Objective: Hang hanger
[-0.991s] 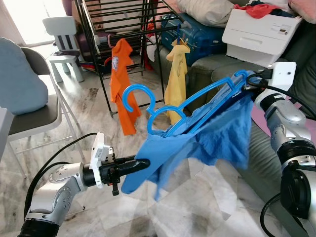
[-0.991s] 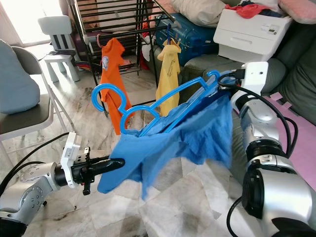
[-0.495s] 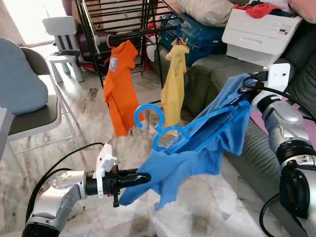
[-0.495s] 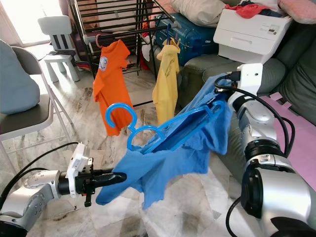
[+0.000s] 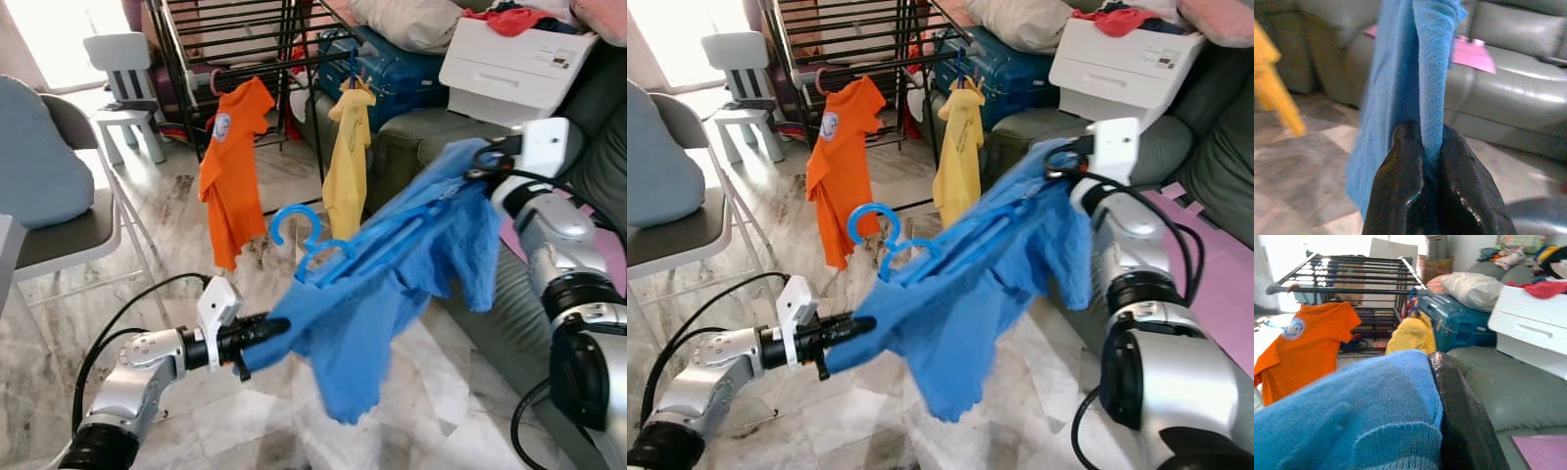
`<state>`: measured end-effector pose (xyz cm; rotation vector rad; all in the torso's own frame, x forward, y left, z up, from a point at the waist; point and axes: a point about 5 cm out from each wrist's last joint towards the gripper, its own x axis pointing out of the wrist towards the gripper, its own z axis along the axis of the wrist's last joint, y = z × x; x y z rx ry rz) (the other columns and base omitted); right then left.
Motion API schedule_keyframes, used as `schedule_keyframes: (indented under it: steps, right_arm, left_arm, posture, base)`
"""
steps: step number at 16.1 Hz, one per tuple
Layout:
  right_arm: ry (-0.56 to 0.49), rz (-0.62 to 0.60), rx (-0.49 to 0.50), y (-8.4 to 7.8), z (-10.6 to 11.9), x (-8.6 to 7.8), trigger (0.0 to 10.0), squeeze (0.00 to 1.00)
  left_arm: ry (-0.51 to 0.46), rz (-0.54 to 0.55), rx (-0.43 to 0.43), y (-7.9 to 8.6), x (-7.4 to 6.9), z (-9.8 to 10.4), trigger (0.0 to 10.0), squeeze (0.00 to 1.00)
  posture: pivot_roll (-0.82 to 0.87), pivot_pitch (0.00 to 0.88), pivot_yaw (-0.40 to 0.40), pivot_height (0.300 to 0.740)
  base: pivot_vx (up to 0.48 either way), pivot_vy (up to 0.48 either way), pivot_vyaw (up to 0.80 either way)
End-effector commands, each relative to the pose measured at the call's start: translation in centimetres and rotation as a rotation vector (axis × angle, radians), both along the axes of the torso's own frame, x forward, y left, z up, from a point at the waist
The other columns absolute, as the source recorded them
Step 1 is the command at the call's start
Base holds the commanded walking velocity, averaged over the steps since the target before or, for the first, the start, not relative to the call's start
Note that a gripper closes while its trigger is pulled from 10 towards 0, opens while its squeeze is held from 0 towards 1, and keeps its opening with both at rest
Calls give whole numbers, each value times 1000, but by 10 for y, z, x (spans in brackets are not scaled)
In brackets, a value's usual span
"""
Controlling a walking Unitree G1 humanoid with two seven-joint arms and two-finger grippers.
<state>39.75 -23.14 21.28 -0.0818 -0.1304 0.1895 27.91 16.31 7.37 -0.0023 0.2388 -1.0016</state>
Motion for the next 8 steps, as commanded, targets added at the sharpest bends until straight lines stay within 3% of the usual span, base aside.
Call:
schedule_keyframes:
  steps: [1, 4, 6, 7, 8]
  right_arm:
    - [-88, 11, -32, 0, 20, 1, 0, 0]
    - [-70, 19, -45, 3, 13, 0, 0, 0]
    - [-49, 26, -78, 3, 7, -1, 0, 0]
    - [-40, 21, -66, 3, 4, -1, 0, 0]
    - [-37, 23, -67, 4, 3, -2, 0, 0]
  left_arm:
    - [2, 72, 21, 11, 2, -3, 0, 0]
    - [-28, 163, -26, 12, 10, -1, 0, 0]
    - [-40, 207, -125, 10, 13, 4, 0, 0]
    - [-76, 222, -113, 11, 14, 5, 0, 0]
    - [-74, 232, -167, 11, 14, 7, 0, 0]
  posture:
    - [-109, 0, 2, 740]
    - [-109, 0, 3, 740]
    - [-109, 0, 3, 740]
    - [-105, 0, 1, 740]
    - [-106, 0, 1, 740]
  base:
    - [0, 0, 0]
    - [0, 0, 0]
    - [0, 0, 0]
    - [0, 0, 0]
    - [0, 0, 0]
